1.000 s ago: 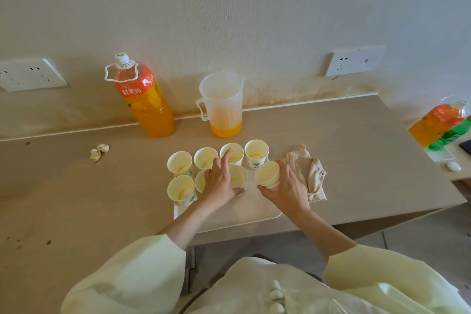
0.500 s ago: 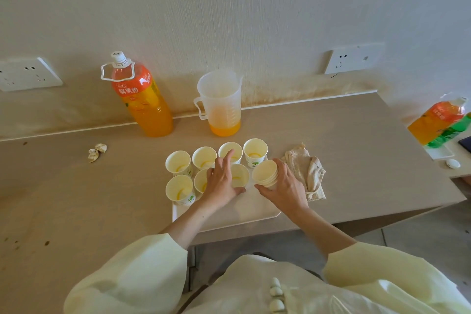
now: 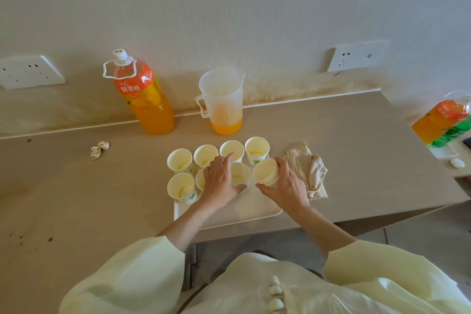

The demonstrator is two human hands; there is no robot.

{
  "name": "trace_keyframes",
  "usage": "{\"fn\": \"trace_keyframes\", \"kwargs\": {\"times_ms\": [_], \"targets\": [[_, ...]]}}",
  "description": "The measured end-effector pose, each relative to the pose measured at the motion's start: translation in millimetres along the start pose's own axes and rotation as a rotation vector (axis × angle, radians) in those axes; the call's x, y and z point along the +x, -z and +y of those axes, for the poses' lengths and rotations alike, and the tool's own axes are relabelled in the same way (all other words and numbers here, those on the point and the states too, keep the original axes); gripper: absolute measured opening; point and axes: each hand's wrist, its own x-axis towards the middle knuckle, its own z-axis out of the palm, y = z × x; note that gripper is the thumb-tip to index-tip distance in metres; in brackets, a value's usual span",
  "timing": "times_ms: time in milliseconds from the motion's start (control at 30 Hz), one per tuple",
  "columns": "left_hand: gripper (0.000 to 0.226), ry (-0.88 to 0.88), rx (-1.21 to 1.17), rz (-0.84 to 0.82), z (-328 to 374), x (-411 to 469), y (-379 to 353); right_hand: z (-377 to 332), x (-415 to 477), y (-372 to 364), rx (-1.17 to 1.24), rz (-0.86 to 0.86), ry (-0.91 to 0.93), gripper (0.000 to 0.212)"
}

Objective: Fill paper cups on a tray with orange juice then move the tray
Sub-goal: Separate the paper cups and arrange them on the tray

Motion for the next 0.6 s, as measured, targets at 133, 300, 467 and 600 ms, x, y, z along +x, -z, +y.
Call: {"fn": "trace_keyframes", "kwargs": {"times_ms": [133, 300, 467, 600], "targets": [[0.058, -0.112, -0.139, 0.065, 18, -3, 5, -1, -1, -2, 0.002, 0.024, 0.008, 0.075], [0.068, -0.097, -0.390, -0.134, 52, 0, 6, -7, -4, 0, -0.003, 0.049, 0.064, 0.073], [0.072, -0.003, -0.494, -0.181, 66, 4, 1, 1, -9, 7, 0.022, 0.074, 0.169, 0.079], [0.073, 0.041, -0.524, -0.207, 66, 7, -3, 5, -13, 11, -0.019, 0.085, 0.190, 0.075]]}}
